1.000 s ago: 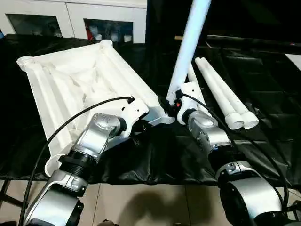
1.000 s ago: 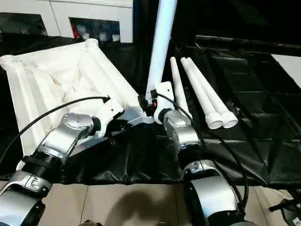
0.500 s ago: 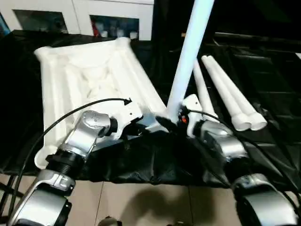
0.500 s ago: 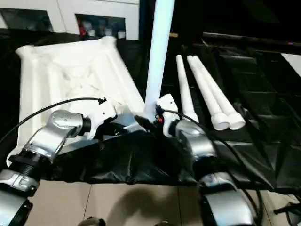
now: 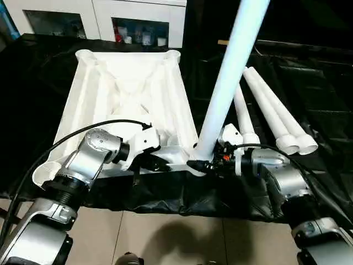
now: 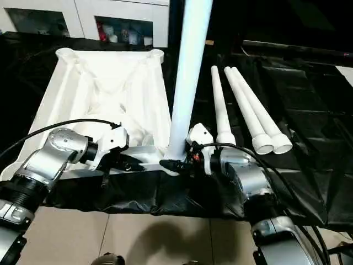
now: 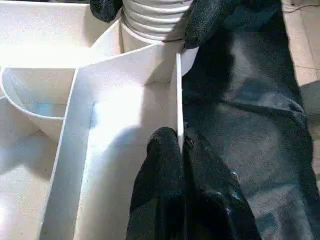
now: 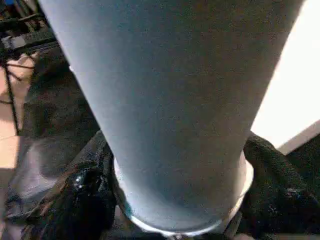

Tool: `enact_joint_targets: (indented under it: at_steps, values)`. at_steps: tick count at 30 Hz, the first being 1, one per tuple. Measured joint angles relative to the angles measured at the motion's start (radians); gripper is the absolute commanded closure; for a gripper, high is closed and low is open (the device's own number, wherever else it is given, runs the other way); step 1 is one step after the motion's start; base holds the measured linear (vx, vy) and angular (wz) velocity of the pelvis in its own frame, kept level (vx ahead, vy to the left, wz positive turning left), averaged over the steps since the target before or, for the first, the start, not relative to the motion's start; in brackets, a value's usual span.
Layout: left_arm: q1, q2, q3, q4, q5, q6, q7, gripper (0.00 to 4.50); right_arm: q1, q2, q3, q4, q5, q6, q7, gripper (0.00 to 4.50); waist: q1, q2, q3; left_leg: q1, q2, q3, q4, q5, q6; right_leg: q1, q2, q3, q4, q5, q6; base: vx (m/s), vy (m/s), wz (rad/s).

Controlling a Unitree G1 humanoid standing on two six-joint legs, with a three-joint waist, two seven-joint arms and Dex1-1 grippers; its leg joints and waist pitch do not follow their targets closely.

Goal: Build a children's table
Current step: Rotate leg to tighten

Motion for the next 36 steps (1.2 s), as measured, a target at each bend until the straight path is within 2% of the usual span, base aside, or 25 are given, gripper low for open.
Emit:
enact_joint_targets:
  at_steps: [4,7,11,15,20,22,23,29,33,36]
  values:
    - [0.0,0.0,0.004,0.01,-0.002,-0.006,-0.001,4.5,0.003,0.002,0.001,-0.012,0.0,0.018,-0.004,1.7,0.004,0.0,0.0,0.001,0.0,0.0,0.001,0.0,0.0,0.0,0.0,0.0,0.001,0.0,0.0,0.0,0.0,0.0]
    - [-0.001,-0.011,0.026,0.033,-0.001,0.013,0.044,4.5,-0.002,0.051,-0.029,0.021,-0.007,0.013,-0.093,1.7,0.0,-0.001,-0.001,0.003,0.0,0.0,0.001,0.001,0.0,0.001,0.0,0.001,0.003,0.0,0.0,0.0,0.0,0.0]
    - [-0.051,-0.098,0.049,0.102,0.036,0.071,0.231,4.5,-0.083,0.152,-0.112,0.17,-0.031,-0.006,-0.395,1.72,-0.028,-0.001,-0.001,0.006,0.0,0.002,0.001,0.002,-0.006,0.003,-0.002,0.002,0.003,0.005,-0.001,0.0,0.0,0.0]
    - [-0.065,-0.165,0.066,0.107,0.056,0.141,0.383,4.5,-0.161,0.226,-0.158,0.29,-0.034,-0.023,-0.638,1.73,-0.042,0.0,-0.001,0.008,0.0,0.002,0.0,0.003,-0.007,0.003,-0.002,0.002,0.003,0.007,-0.001,0.0,0.0,0.0]
    - [-0.066,-0.226,0.078,0.085,0.075,0.204,0.495,4.5,-0.218,0.272,-0.186,0.378,-0.047,-0.063,-0.812,1.73,-0.042,0.002,-0.002,0.007,-0.001,0.003,-0.001,0.003,-0.007,0.003,-0.002,0.002,0.002,0.007,-0.001,0.0,0.0,0.0]
    - [-0.063,-0.23,0.078,0.077,0.078,0.209,0.507,4.5,-0.226,0.276,-0.188,0.393,-0.048,-0.073,-0.828,1.73,-0.043,0.002,-0.002,0.006,-0.001,0.003,-0.001,0.006,-0.001,0.003,-0.002,0.002,0.001,0.007,-0.001,0.0,0.0,0.0]
    - [-0.061,-0.23,0.079,0.074,0.078,0.209,0.511,4.5,-0.233,0.279,-0.19,0.406,-0.05,-0.08,-0.832,1.17,-0.044,0.002,-0.002,0.006,-0.001,0.003,-0.001,0.006,-0.001,0.003,-0.002,0.002,0.001,0.007,-0.001,0.0,0.0,0.0]
    - [-0.045,-0.221,0.076,0.055,0.079,0.194,0.509,4.5,-0.265,0.294,-0.207,0.484,-0.064,-0.145,-0.824,0.6,-0.049,0.002,-0.002,0.006,-0.001,0.004,-0.001,0.006,-0.001,0.002,-0.002,0.002,0.0,0.007,-0.001,0.0,0.0,0.0]
    - [-0.037,-0.198,0.073,0.047,0.078,0.164,0.466,4.5,-0.258,0.274,-0.197,0.479,-0.063,-0.16,-0.729,0.6,-0.048,0.003,-0.002,0.005,0.0,0.004,-0.003,0.007,0.0,0.0,-0.001,0.002,0.0,0.007,0.0,0.0,0.0,0.0]
    - [-0.029,-0.159,0.06,0.046,0.073,0.104,0.386,4.5,-0.201,0.222,-0.165,0.403,-0.06,-0.164,-0.564,0.6,-0.045,0.003,-0.001,0.004,0.0,0.004,-0.004,0.007,0.001,0.0,-0.001,0.001,0.0,0.007,0.0,0.0,0.0,0.0]
